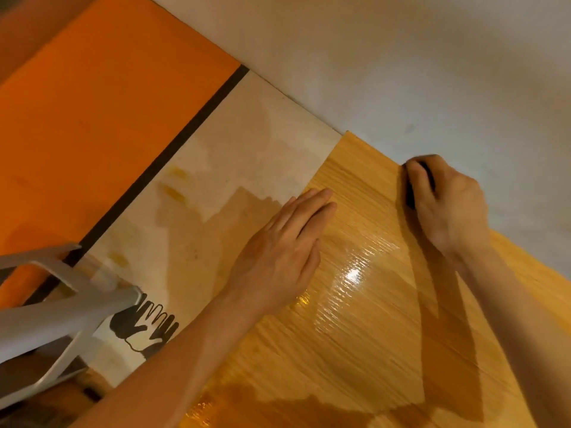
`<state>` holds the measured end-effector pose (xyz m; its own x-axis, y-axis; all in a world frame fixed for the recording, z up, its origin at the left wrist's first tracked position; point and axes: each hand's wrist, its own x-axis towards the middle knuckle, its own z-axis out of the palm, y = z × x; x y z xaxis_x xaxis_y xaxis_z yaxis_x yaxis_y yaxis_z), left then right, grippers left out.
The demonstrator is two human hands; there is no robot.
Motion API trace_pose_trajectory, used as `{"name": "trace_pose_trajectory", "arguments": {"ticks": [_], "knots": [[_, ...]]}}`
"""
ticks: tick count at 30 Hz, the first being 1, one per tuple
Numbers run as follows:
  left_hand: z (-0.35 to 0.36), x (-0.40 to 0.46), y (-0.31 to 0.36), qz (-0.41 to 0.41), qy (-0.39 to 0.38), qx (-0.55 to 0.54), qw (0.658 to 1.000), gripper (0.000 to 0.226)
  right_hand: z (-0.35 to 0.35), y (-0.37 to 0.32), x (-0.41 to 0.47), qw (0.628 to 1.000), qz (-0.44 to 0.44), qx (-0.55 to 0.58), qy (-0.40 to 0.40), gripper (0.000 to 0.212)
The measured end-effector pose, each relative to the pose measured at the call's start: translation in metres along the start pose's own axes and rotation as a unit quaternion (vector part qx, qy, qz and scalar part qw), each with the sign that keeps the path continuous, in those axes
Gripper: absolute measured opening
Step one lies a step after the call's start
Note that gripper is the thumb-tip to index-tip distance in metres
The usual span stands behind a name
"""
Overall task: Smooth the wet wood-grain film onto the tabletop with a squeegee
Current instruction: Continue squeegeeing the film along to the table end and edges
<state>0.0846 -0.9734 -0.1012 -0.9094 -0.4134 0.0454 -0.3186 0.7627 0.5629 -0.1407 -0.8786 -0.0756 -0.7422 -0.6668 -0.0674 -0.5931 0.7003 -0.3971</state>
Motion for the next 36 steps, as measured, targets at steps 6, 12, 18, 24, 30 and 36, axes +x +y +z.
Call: {"name": "trace_pose_trajectory", "arguments": {"ticks": [6, 12, 18, 24, 30, 36], "knots": [[-0.002, -0.002, 0.001, 0.005, 0.007, 0.024, 1.000, 0.050, 0.011, -0.029, 0.008, 0.999, 0.052, -0.006, 0.007, 0.036], [-0.001, -0.001, -0.001, 0.014, -0.003, 0.030, 0.999, 0.052, 0.048, -0.090, 0.053, 0.991, -0.117, 0.054, -0.044, 0.033], [-0.005, -0.012, 0.004, -0.050, 0.021, 0.028, 0.998, 0.054, 0.032, -0.064, -0.007, 0.975, -0.205, 0.052, -0.069, 0.041], [-0.021, -0.073, 0.005, -0.214, 0.014, -0.001, 0.977, 0.057, 0.037, -0.067, -0.068, 0.927, -0.346, 0.026, -0.142, 0.044], [-0.015, -0.100, 0.010, -0.240, -0.006, 0.014, 0.971, 0.058, 0.025, -0.054, 0.007, 0.970, -0.225, 0.026, -0.091, 0.044], [-0.005, -0.099, 0.009, -0.239, 0.053, 0.033, 0.969, 0.050, 0.043, -0.065, -0.071, 0.958, -0.270, 0.006, -0.100, 0.047]]}}
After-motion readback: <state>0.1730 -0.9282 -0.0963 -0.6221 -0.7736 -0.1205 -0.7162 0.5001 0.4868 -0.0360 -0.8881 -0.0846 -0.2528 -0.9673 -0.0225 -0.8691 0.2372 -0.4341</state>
